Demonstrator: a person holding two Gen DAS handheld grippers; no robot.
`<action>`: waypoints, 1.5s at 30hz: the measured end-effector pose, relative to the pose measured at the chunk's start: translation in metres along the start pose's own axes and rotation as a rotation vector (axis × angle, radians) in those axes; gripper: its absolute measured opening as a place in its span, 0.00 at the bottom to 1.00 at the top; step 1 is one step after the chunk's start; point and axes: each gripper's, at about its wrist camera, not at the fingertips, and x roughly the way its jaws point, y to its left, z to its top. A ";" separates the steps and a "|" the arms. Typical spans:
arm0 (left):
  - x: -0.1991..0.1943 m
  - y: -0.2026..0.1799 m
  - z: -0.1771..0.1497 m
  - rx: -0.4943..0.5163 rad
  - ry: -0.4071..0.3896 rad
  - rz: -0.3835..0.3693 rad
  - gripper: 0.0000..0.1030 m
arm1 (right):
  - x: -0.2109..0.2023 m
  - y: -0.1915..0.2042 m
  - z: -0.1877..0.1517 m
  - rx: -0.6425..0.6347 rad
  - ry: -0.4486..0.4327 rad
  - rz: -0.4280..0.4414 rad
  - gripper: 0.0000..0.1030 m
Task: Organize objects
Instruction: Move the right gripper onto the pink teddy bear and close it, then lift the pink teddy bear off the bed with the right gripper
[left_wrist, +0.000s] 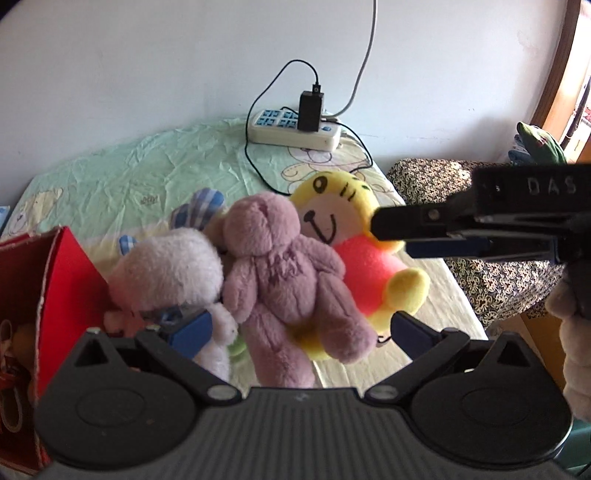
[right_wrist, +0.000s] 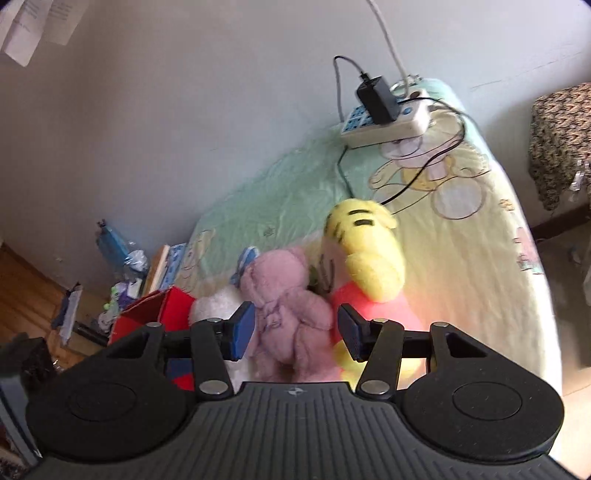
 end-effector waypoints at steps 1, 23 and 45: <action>0.002 -0.001 -0.002 0.001 0.003 -0.008 0.99 | 0.005 0.004 0.001 -0.020 0.003 0.013 0.52; 0.052 0.023 0.010 -0.092 0.071 -0.013 1.00 | 0.085 -0.002 0.009 -0.248 0.181 0.081 0.55; 0.053 0.025 0.015 -0.089 0.121 0.047 0.92 | 0.075 -0.009 0.000 -0.147 0.187 0.142 0.39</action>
